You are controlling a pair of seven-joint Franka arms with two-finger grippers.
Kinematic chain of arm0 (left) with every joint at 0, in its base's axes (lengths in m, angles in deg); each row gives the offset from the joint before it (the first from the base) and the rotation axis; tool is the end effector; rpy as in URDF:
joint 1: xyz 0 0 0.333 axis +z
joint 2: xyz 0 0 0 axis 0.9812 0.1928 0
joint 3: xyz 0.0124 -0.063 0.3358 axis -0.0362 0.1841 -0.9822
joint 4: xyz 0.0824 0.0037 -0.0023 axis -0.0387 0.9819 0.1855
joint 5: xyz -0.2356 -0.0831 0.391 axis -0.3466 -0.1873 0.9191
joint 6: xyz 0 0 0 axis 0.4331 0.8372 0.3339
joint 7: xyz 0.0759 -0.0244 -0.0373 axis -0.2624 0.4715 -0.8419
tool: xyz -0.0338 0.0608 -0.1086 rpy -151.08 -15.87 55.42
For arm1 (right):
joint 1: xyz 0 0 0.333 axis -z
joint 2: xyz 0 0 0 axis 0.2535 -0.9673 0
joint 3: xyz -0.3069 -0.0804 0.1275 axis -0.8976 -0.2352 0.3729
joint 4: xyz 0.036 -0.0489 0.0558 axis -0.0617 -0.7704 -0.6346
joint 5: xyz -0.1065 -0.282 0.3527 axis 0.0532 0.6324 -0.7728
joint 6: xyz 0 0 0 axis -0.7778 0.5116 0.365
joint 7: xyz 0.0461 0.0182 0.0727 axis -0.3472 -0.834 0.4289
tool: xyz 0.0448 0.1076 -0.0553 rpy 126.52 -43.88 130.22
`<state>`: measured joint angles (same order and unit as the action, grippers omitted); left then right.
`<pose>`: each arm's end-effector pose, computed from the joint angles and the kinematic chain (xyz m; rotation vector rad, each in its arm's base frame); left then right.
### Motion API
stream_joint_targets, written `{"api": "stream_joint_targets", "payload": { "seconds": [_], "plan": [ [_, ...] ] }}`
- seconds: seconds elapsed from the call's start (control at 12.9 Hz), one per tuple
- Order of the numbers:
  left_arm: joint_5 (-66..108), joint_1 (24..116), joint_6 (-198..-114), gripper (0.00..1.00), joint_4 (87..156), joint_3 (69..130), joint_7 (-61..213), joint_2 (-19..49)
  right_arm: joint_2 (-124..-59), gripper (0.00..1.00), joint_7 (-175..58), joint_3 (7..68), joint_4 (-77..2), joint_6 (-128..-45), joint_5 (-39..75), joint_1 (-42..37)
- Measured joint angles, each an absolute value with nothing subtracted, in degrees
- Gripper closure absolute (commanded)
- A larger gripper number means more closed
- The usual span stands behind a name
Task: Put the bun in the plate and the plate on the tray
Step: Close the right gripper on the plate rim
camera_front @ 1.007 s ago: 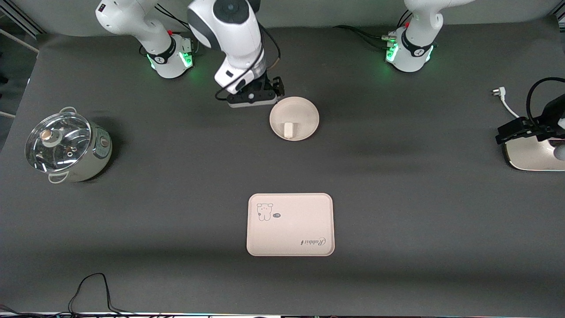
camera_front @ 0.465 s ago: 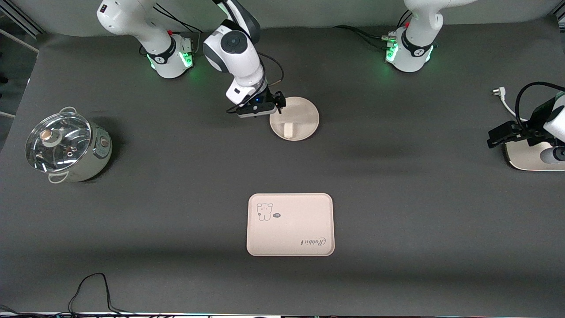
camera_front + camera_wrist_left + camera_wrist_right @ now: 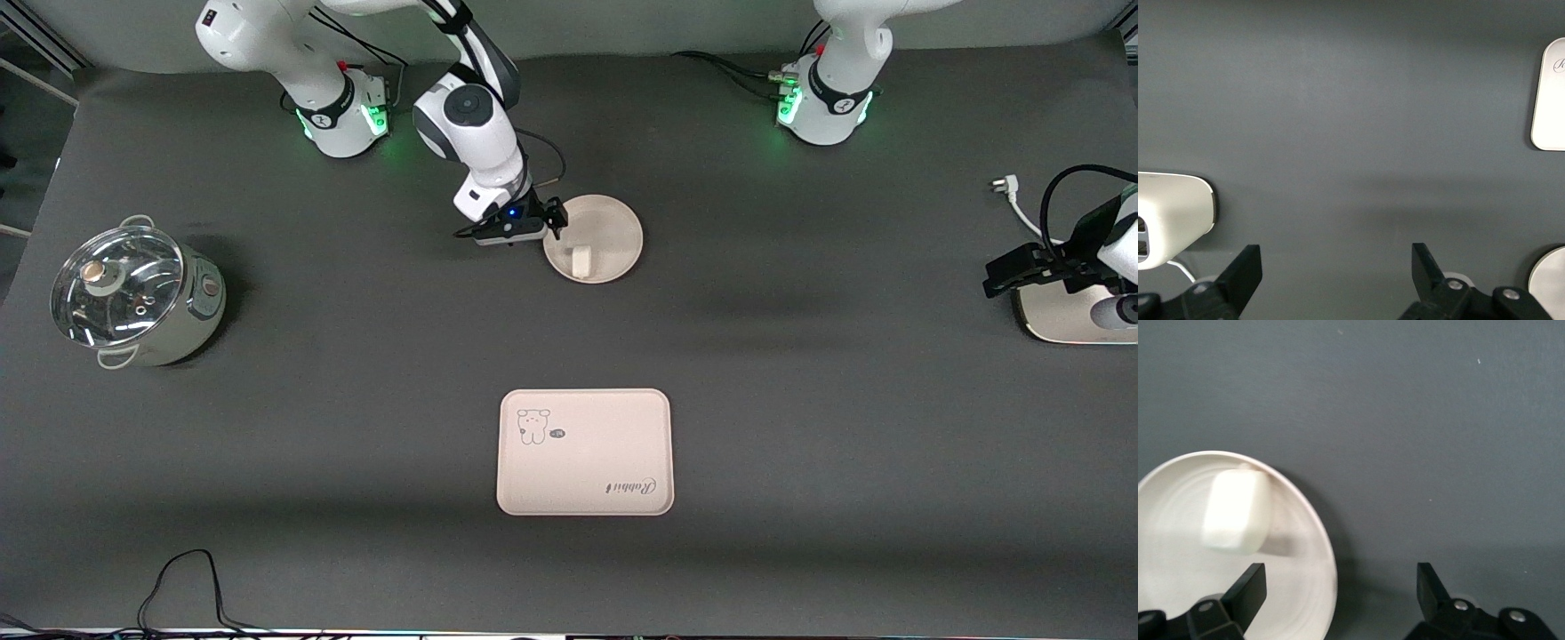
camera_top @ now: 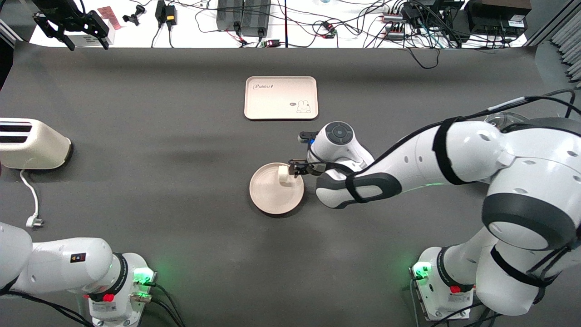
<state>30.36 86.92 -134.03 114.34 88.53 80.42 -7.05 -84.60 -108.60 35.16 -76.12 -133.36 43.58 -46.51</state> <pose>0.6524 0.0124 0.5748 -3.1402 -0.0703 0.0331 0.3446 0.4399 0.1519 -3.0016 0.0395 -0.1104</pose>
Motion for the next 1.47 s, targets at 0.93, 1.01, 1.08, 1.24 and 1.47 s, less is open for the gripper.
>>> {"api": "stream_joint_targets", "payload": {
  "seconds": [0.93, 1.01, 1.08, 1.24, 1.47],
  "plan": [
    [30.4, 86.9, -134.0, 0.0, 114.3, 88.5, 80.4, -7.1, -88.6, 0.2, -108.6, 38.4, -76.0, -137.5, 33.9, -46.8],
    [30.4, 86.9, -134.0, 0.0, 114.3, 88.5, 80.4, -7.1, -88.6, 0.28, -108.6, 38.4, -76.0, -137.5, 33.9, -46.8],
    [30.4, 86.9, -134.0, 0.0, 114.3, 88.5, 80.4, -7.1, -88.6, 0.33, -108.6, 38.4, -76.0, -137.5, 33.8, -46.8],
    [30.4, 86.9, -134.0, 0.0, 114.3, 88.5, 80.4, -7.1, -88.6, 0.49, -108.6, 38.4, -76.0, -137.5, 33.8, -46.8],
    [30.4, 86.9, -134.0, 0.0, 114.3, 88.4, 80.4, -7.1, -88.7, 0.69, -108.6, 38.4, -76.0, -137.5, 33.8, -46.8]
  ]
}}
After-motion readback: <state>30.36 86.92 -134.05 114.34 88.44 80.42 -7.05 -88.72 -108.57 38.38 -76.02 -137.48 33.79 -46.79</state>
